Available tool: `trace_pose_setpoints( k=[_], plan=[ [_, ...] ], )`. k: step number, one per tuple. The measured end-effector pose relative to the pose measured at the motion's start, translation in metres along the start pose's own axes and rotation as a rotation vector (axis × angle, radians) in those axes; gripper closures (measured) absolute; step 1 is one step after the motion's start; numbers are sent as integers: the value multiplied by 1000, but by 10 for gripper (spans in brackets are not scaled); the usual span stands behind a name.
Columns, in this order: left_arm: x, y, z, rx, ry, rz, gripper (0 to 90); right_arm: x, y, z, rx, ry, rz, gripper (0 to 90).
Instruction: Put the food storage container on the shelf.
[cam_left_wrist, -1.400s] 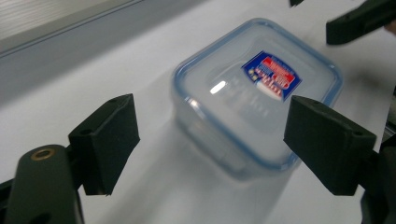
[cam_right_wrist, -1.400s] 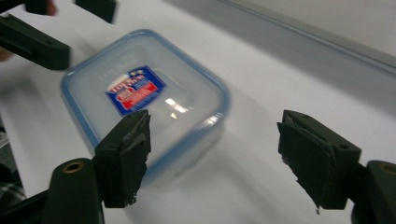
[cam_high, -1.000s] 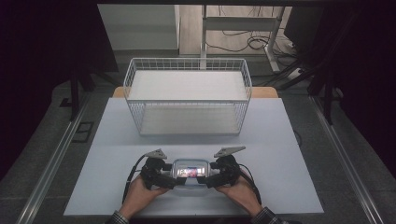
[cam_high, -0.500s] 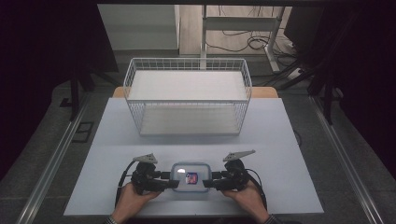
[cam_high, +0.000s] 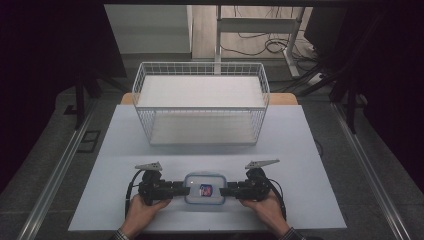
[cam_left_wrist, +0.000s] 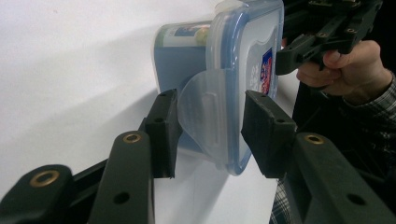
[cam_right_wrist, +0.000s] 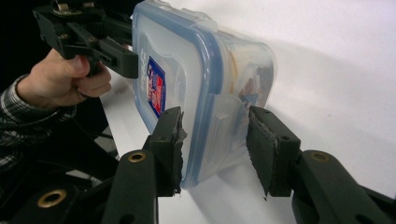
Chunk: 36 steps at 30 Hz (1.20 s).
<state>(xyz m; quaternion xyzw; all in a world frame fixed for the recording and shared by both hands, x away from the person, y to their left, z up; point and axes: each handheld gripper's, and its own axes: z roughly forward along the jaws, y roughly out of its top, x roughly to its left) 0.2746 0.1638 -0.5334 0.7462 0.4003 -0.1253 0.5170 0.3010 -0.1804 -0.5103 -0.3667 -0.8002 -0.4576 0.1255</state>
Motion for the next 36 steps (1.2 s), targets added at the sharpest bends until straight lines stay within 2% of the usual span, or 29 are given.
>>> trace_pose_setpoints(
  k=[6,8,20,29,35,36],
  plan=[
    [0,6,-3,-30,-34,-15,579,-3,5,-9,-84,49,32,588],
    [-2,11,-5,-30,-22,5,579,-2,7,-11,-86,44,23,586],
    [-11,33,-17,-38,-11,40,579,7,27,-20,-127,37,-13,585],
    [-22,64,-25,-51,28,55,578,5,50,-29,-162,56,-16,584],
    [-25,82,-29,-68,32,60,579,4,70,-37,-174,56,-27,583],
    [-25,88,-30,-76,33,64,579,5,78,-41,-179,52,-34,582]
  ],
)
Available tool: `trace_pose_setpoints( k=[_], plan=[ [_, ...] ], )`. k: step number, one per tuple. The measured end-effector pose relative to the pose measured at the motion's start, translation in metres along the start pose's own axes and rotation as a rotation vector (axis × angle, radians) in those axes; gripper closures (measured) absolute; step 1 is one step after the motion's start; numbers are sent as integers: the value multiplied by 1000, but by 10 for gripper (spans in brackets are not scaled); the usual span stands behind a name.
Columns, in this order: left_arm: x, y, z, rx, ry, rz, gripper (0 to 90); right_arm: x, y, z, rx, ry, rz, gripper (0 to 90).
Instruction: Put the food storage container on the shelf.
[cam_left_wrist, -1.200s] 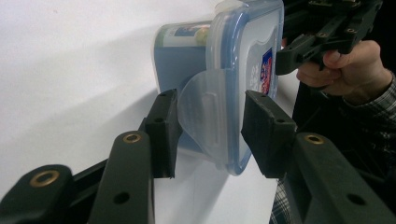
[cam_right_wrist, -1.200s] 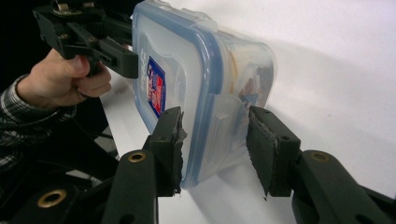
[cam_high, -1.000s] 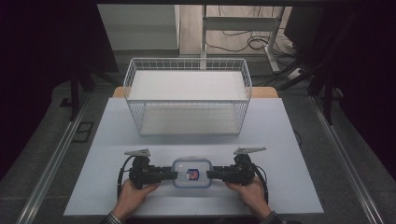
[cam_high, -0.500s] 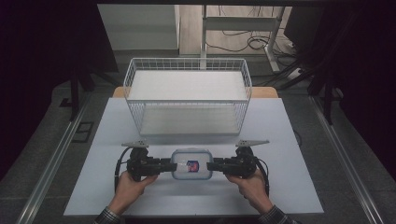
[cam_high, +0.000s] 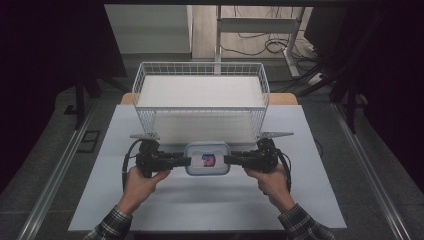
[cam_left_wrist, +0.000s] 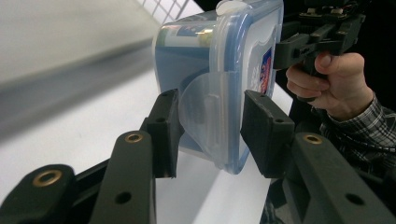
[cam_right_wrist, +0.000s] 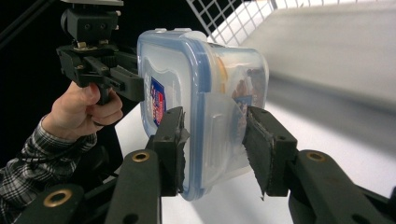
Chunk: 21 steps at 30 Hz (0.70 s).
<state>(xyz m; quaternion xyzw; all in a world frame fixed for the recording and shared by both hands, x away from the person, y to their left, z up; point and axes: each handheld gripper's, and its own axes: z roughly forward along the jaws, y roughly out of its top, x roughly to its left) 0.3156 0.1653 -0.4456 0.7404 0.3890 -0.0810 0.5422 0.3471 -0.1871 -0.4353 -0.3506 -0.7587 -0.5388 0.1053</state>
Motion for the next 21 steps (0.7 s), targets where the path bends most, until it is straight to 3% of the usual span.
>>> trace_pose_setpoints(
  k=[21],
  plan=[
    [3,65,-19,-66,4,14,578,8,71,-4,-55,-29,-29,578]
  ],
)
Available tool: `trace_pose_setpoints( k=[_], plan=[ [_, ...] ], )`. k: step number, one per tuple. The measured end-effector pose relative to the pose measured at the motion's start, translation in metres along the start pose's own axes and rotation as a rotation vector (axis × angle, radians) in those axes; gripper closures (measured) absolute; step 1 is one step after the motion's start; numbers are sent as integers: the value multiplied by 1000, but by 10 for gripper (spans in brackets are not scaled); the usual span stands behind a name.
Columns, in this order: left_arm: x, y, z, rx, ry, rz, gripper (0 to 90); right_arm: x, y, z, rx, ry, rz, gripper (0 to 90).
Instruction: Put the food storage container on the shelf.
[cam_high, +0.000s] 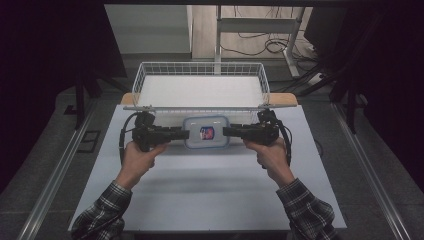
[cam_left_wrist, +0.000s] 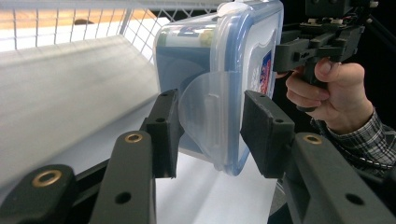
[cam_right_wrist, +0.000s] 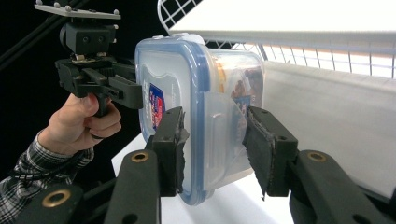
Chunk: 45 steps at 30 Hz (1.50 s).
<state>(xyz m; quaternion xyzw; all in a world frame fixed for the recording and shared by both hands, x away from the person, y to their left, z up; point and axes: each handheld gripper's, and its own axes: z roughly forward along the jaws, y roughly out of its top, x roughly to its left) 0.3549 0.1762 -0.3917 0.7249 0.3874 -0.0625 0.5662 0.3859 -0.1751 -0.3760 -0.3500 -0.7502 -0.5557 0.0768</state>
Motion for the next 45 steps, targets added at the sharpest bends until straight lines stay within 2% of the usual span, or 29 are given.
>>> trace_pose_setpoints(
  k=[8,9,11,12,17,18,19,24,27,33,39,42,45],
  plan=[
    [1,30,-7,-2,17,11,577,-1,25,1,-24,7,1,578],
    [1,30,-7,-2,17,11,576,-1,29,2,-27,8,4,578],
    [3,41,-8,-1,13,8,576,-2,35,2,-31,7,2,578],
    [3,41,-8,-1,13,8,576,-2,38,3,-34,4,1,578],
    [10,62,-11,-15,12,6,575,-3,55,5,-49,-2,2,578],
    [10,62,-11,-15,12,6,575,-3,55,5,-49,-2,2,578],
    [12,70,-11,-17,17,0,574,-5,62,7,-53,-3,8,578],
    [18,83,-11,-26,16,-7,573,-10,77,9,-63,-6,4,578],
    [27,95,-7,-34,5,-26,572,-14,87,10,-65,-18,7,577],
    [40,103,1,-38,2,-52,569,-25,96,14,-66,-32,23,577],
    [53,100,9,-22,1,-76,566,-38,96,20,-40,-40,45,574],
    [53,99,10,-32,-1,-63,564,-41,95,22,-32,-35,56,573],
    [51,102,10,-25,41,-27,544,-41,98,23,-24,-48,59,563]
  ],
)
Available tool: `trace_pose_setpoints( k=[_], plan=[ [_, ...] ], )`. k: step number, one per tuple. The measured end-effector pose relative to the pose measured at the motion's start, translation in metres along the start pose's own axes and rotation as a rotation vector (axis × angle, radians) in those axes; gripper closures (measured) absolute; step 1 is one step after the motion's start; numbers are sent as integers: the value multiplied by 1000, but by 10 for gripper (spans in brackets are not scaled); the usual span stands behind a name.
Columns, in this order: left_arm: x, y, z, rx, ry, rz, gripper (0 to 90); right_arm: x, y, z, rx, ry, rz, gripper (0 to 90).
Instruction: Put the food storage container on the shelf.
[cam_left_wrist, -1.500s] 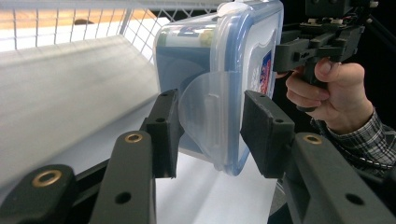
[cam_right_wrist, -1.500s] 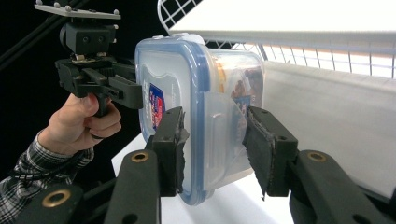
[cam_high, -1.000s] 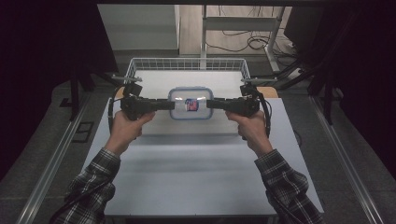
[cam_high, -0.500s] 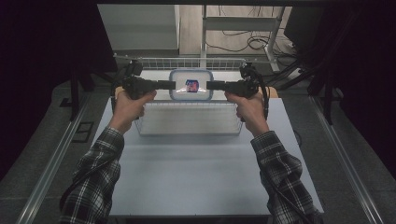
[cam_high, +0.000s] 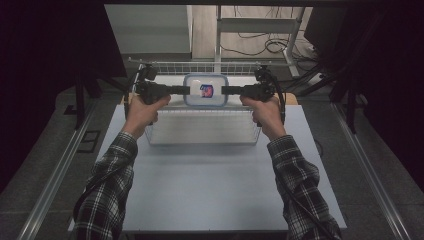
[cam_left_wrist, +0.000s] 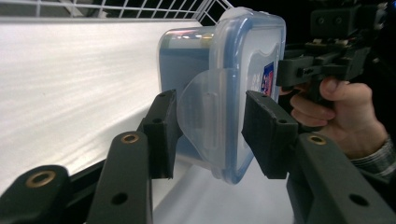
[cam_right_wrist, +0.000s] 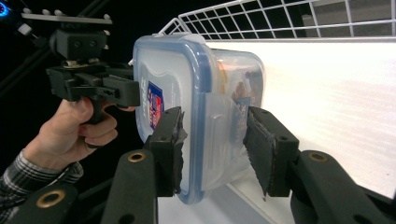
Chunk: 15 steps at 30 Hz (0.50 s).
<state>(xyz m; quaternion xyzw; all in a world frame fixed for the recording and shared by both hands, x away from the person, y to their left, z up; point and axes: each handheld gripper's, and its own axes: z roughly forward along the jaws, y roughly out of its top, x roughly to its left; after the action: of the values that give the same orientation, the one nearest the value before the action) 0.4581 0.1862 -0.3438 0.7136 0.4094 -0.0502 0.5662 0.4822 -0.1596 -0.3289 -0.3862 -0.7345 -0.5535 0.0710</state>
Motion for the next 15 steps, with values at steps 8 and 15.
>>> trace_pose_setpoints(
  k=[8,15],
  plan=[
    [-2,1,7,48,55,26,558,0,4,5,31,-52,2,520],
    [-3,1,6,14,81,26,525,11,12,9,37,-188,-79,532]
  ],
)
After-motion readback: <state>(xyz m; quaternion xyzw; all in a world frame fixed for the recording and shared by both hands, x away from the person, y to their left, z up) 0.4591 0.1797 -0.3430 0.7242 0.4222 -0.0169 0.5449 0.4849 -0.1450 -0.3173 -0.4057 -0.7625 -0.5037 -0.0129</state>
